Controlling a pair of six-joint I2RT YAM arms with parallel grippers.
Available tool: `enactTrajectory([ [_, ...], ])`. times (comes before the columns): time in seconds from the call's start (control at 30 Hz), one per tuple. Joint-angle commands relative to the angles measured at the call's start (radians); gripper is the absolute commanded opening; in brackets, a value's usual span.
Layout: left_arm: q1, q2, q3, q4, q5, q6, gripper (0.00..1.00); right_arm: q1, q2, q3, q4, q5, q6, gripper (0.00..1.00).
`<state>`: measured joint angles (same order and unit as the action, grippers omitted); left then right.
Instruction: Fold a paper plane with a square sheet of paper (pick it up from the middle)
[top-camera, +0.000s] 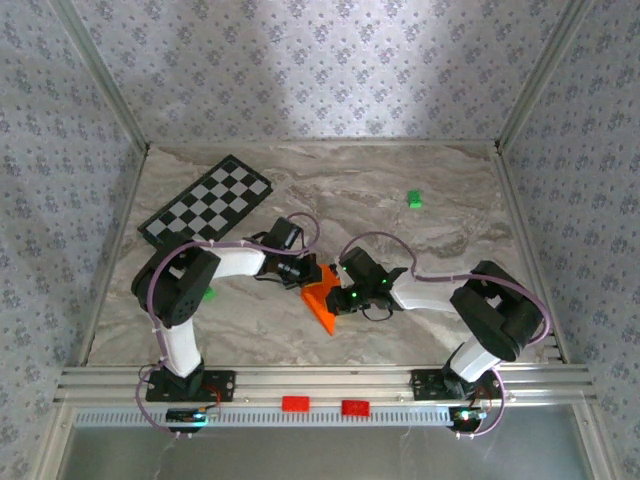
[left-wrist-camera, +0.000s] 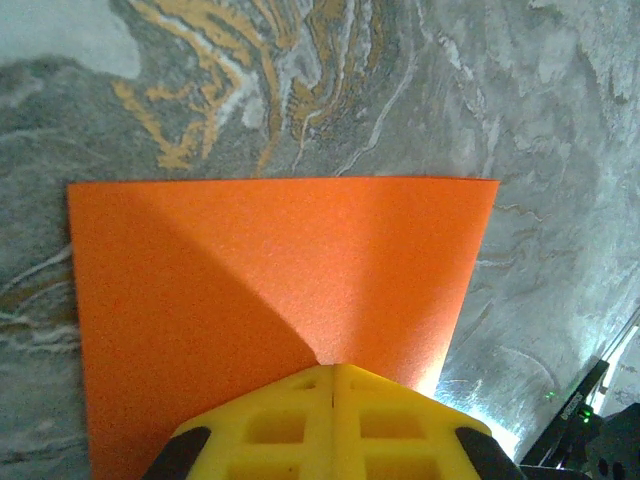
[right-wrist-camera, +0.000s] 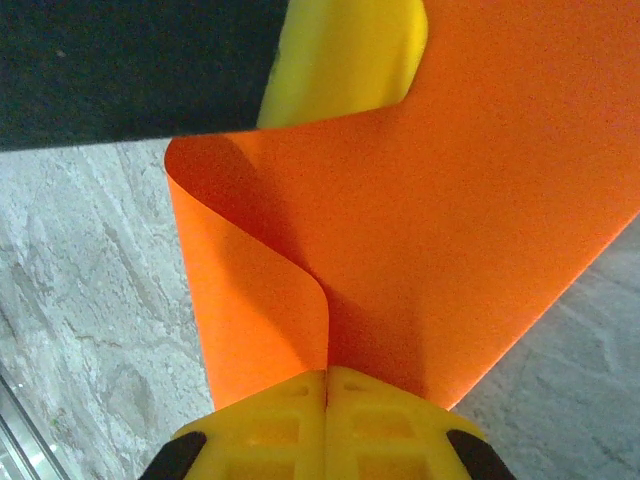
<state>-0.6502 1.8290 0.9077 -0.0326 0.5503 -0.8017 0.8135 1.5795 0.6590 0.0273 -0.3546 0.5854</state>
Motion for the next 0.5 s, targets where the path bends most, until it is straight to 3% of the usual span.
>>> enactTrajectory([
  [0.0,-0.006,-0.014,-0.022,-0.036,-0.015,-0.006,0.00,-0.003,0.022,0.021,-0.027,0.016,-0.016,0.00],
  [0.47,-0.006,-0.023,0.010,-0.064,-0.024,0.011,0.02,0.009,0.035,0.006,-0.034,0.035,-0.013,0.00],
])
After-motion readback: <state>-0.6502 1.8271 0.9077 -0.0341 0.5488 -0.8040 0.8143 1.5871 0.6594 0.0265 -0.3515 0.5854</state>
